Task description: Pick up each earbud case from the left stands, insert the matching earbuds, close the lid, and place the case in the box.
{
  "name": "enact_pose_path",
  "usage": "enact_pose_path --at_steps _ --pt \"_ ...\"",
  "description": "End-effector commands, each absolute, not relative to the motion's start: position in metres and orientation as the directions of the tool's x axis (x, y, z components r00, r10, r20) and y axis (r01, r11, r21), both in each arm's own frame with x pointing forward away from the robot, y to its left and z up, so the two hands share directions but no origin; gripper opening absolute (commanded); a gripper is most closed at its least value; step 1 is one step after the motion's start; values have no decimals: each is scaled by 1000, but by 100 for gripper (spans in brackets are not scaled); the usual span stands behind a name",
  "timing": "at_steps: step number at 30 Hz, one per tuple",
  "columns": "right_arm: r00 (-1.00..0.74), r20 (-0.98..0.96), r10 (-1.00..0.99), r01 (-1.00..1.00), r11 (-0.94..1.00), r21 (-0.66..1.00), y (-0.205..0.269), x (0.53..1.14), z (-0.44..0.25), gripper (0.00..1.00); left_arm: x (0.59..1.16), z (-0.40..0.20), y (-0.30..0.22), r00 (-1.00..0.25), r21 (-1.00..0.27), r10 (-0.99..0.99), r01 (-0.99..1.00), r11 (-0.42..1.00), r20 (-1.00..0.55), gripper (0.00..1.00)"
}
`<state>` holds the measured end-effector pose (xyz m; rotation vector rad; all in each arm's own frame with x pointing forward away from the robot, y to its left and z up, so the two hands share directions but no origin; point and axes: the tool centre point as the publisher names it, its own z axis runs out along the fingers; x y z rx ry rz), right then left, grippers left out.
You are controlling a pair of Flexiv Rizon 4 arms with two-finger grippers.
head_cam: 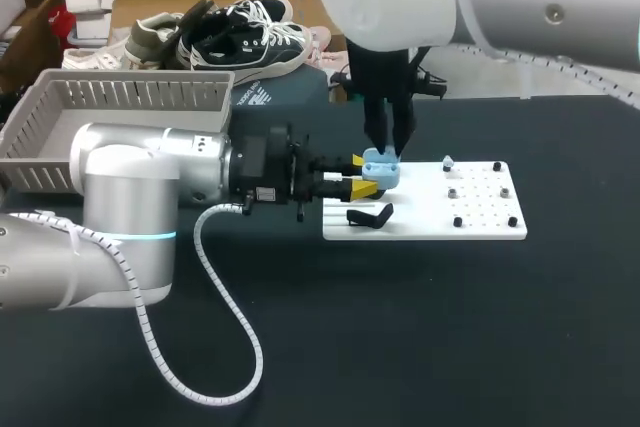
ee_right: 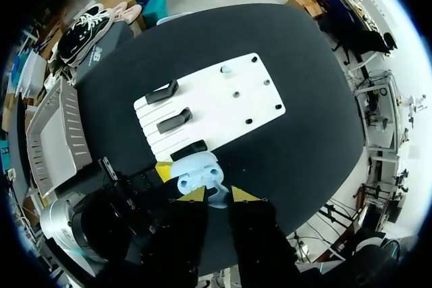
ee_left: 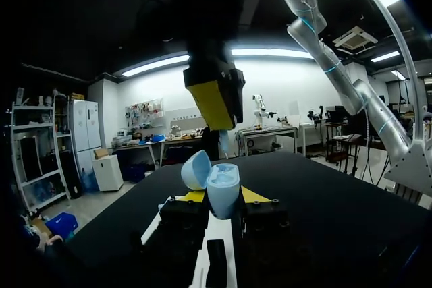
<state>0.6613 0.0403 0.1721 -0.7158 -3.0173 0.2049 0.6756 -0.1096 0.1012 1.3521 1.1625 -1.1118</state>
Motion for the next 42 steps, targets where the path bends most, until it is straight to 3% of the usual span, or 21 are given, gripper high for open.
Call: enact_pose_path --at_steps 1,42 --pt "-896 -6 443 440 888 -129 41 660 169 0 676 100 -111 119 116 79 992 -42 -990 0" --pt "-919 -42 391 392 903 -173 41 671 159 0 676 100 -111 119 116 79 992 -42 -990 0"
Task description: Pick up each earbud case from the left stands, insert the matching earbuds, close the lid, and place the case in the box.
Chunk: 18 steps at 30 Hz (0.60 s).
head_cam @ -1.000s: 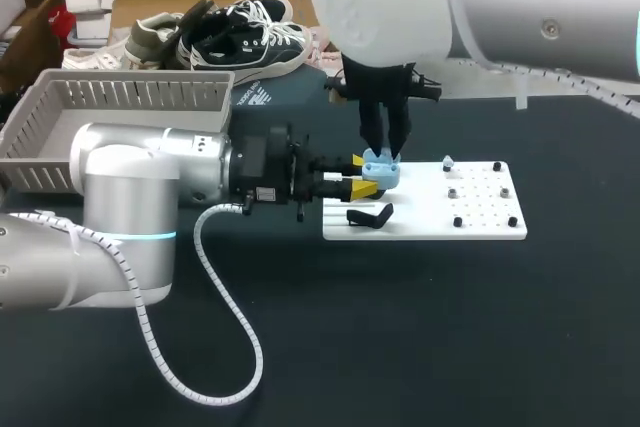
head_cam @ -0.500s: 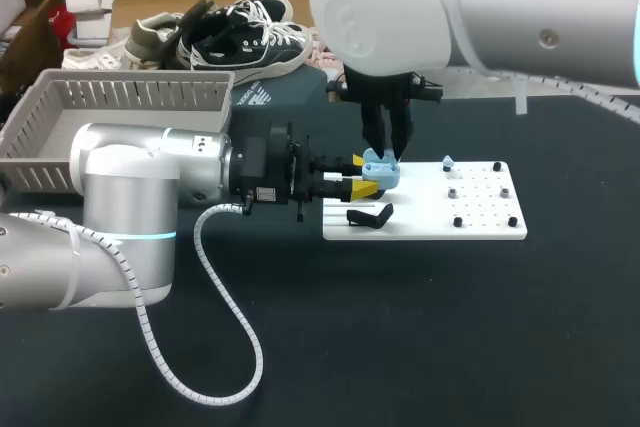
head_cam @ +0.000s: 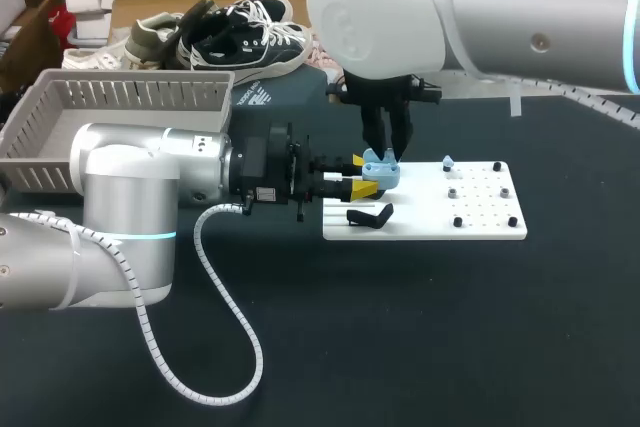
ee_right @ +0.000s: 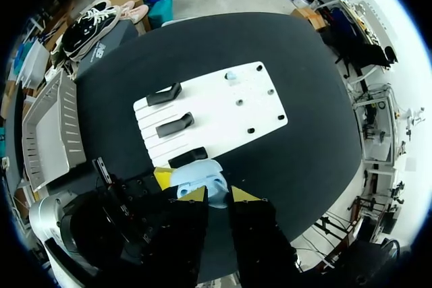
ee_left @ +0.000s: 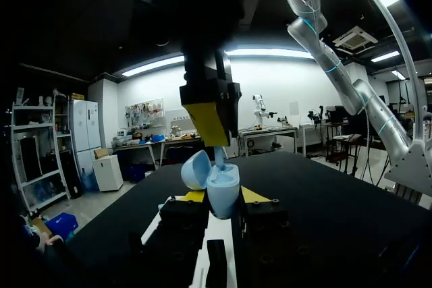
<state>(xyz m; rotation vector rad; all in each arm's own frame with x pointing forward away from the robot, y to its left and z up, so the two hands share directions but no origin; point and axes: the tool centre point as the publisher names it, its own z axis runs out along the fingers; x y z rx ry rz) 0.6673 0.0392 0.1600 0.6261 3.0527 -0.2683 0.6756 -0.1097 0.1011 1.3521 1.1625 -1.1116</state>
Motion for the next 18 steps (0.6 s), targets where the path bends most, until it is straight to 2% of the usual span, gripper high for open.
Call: enact_pose_path --at_steps 1,18 --pt "-919 -42 392 393 903 -174 41 671 158 0 676 100 -111 119 116 79 992 -42 -990 0" --pt "-920 -33 390 389 902 -187 40 670 155 0 676 100 -111 119 116 79 992 -42 -990 0"
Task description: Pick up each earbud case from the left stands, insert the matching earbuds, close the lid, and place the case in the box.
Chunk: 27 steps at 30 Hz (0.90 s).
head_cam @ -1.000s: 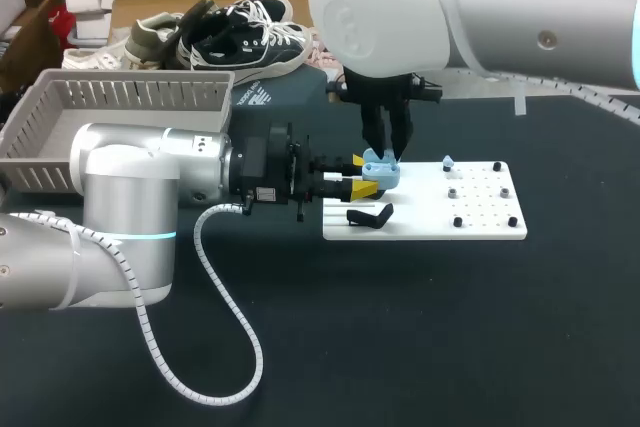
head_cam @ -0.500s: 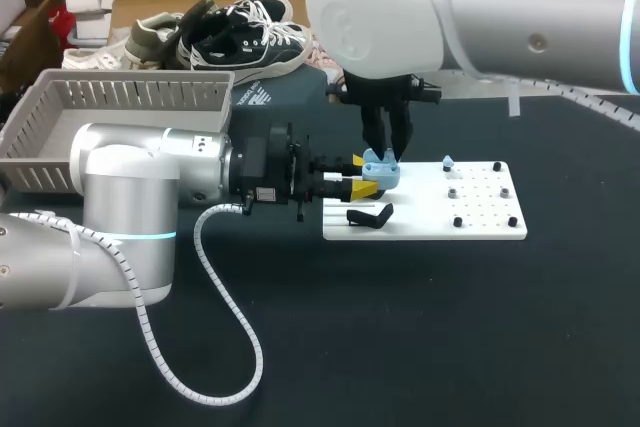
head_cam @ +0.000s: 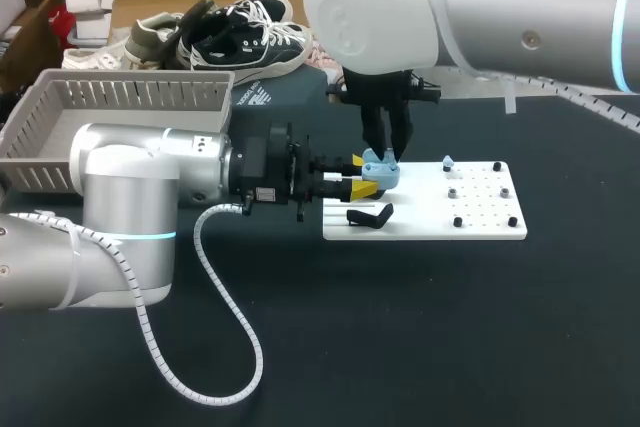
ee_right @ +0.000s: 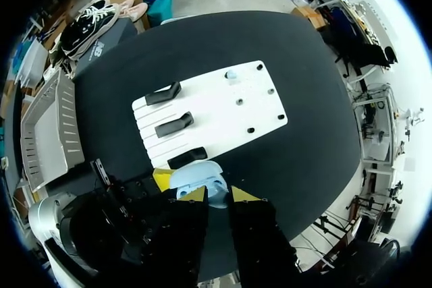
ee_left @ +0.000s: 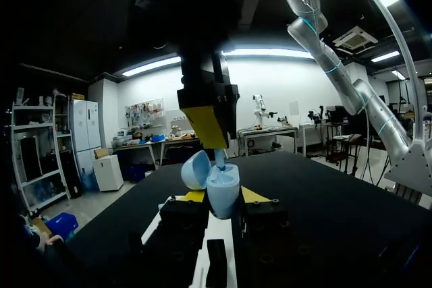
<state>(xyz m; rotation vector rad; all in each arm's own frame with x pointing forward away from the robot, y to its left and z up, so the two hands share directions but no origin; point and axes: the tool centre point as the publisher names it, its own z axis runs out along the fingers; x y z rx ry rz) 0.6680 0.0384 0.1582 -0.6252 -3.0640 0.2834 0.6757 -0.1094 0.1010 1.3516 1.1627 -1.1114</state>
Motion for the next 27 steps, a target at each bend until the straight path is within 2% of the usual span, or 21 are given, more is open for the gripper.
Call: enact_pose_path --at_steps 1,15,16,18,23,27 --pt "-920 -33 390 389 902 -188 40 670 155 0 676 100 -111 119 116 79 992 -42 -990 0" --pt "-927 -39 373 372 899 -230 43 672 149 0 676 100 -111 119 116 79 992 -42 -990 0" --pt "-927 -39 373 371 899 -231 43 672 149 2 676 100 -111 119 116 79 992 -42 -990 0" --pt "-927 -39 372 371 900 -231 44 672 149 15 676 100 -111 119 116 79 992 -42 -990 0" --pt "-928 -38 372 370 900 -229 45 672 150 27 676 100 -111 119 116 79 992 -42 -990 0" --pt "-927 -39 373 372 900 -226 44 672 150 30 676 100 -111 119 116 79 992 -42 -990 0"
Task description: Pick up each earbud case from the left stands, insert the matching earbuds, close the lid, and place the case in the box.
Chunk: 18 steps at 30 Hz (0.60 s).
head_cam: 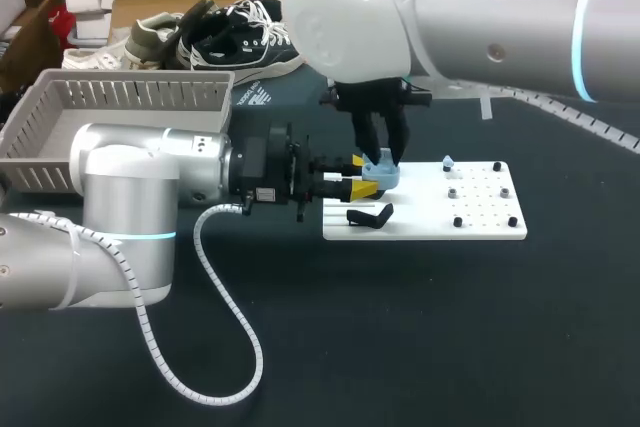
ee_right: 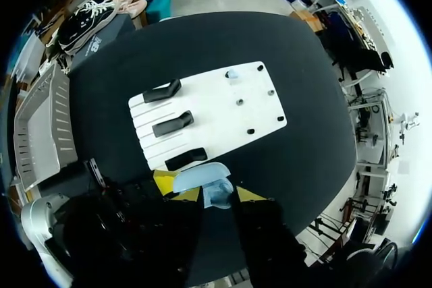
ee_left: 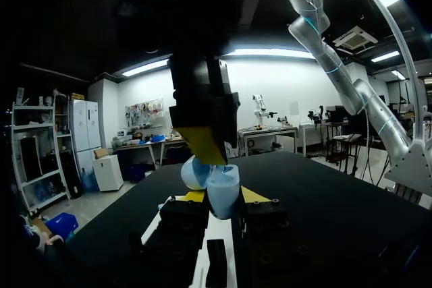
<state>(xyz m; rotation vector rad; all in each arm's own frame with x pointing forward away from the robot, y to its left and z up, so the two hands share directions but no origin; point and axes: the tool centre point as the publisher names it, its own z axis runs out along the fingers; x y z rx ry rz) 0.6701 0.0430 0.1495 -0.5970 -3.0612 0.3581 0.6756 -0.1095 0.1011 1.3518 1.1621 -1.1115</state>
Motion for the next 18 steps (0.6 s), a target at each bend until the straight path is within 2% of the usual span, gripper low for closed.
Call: enact_pose_path --at_steps 1,9,15,18 --pt "-927 -39 374 373 900 -225 44 672 150 31 676 100 -111 119 116 79 992 -42 -990 0" --pt "-924 -43 381 382 904 -191 43 668 159 32 676 100 -111 119 116 79 992 -42 -990 0" --pt "-907 -70 415 421 902 -93 33 659 185 37 676 100 -111 119 116 79 992 -42 -990 0" --pt "-895 -94 436 441 896 -46 24 660 195 43 676 100 -111 119 116 79 992 -42 -990 0"
